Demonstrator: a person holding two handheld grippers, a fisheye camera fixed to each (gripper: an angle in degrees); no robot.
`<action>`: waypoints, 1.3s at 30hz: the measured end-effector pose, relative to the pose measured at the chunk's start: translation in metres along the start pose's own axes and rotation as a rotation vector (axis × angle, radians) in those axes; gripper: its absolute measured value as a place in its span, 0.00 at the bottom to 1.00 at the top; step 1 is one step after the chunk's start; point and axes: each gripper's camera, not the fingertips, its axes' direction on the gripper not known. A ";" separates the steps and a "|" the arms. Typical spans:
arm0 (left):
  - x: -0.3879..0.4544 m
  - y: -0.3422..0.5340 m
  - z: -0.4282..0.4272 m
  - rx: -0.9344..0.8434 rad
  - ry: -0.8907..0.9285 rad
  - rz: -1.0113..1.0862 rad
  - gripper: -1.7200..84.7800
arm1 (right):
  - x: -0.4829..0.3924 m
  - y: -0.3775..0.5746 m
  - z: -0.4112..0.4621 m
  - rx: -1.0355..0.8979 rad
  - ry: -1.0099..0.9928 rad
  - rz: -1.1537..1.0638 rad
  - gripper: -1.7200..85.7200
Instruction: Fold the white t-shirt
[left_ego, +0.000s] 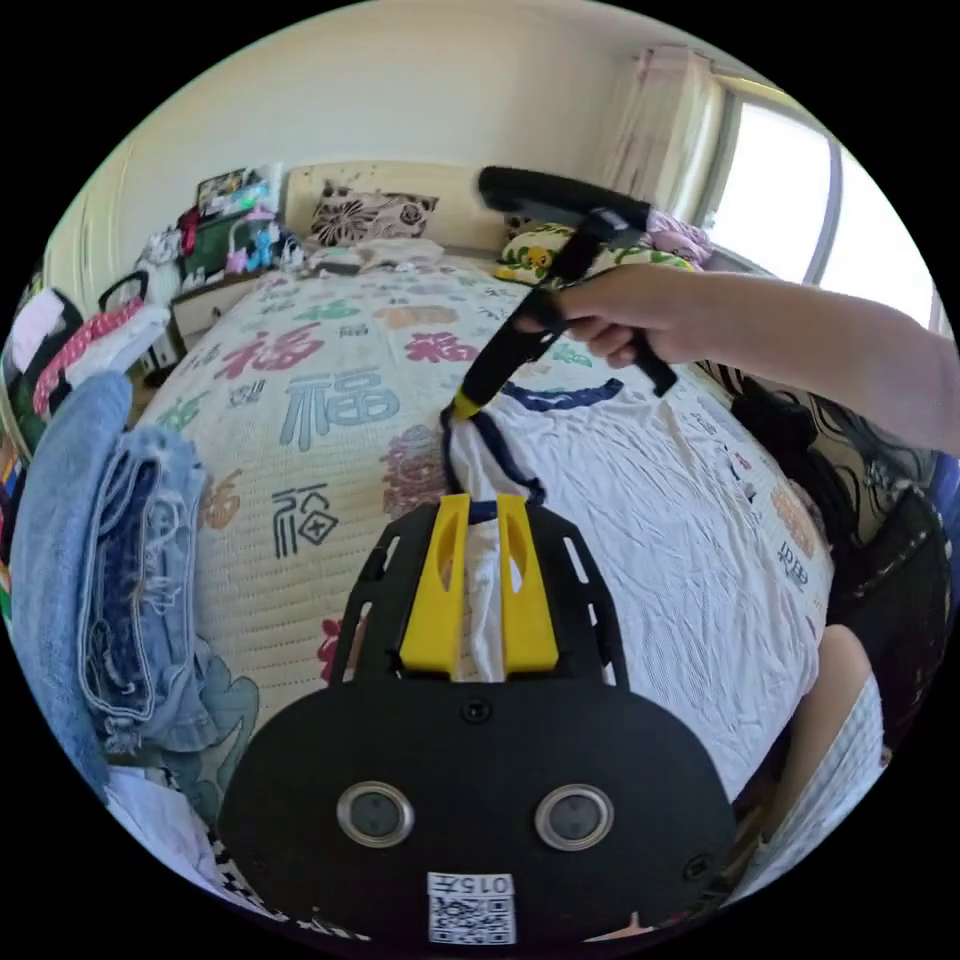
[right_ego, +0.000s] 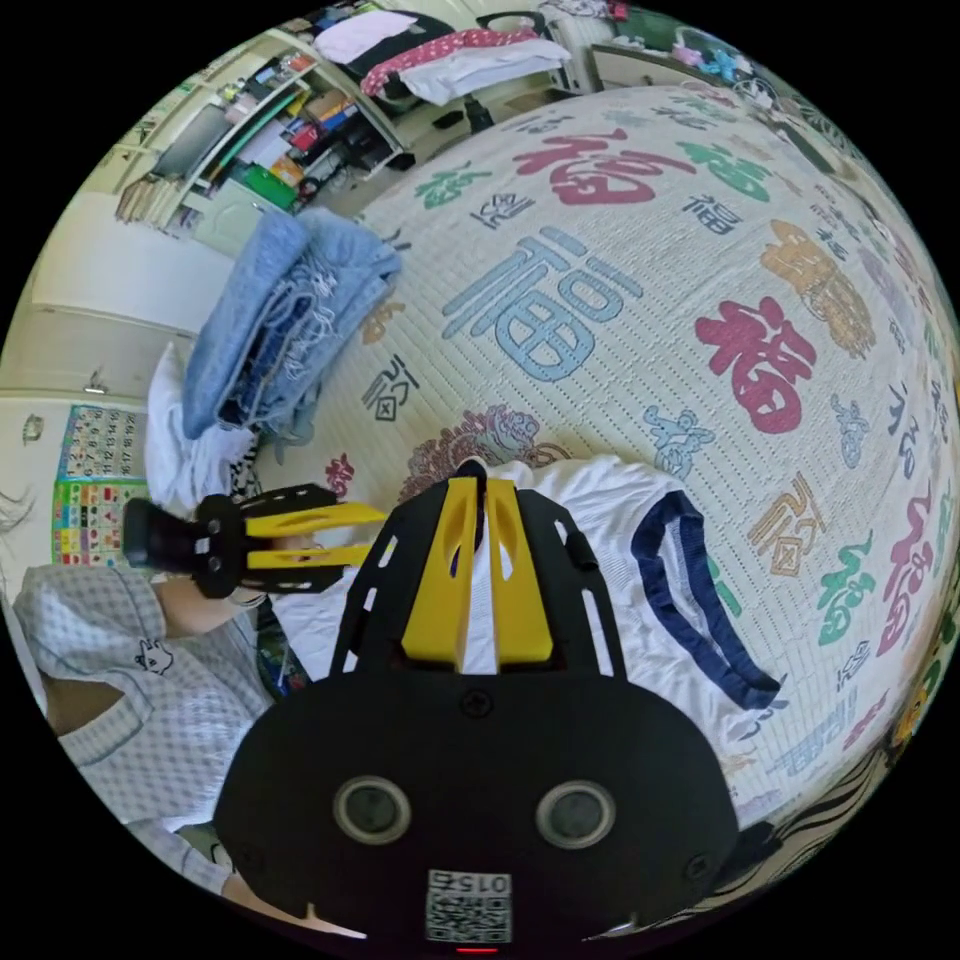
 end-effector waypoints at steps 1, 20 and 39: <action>-0.015 0.002 0.007 -0.040 0.067 -0.072 0.11 | 0.000 0.002 -0.002 0.013 -0.009 -0.004 0.03; -0.108 0.095 -0.046 0.109 0.061 -0.541 0.03 | -0.050 -0.043 0.090 -0.063 0.167 -0.038 0.04; -0.049 0.152 -0.112 -0.193 0.153 -0.295 0.06 | -0.075 0.225 0.016 0.195 0.198 0.058 0.10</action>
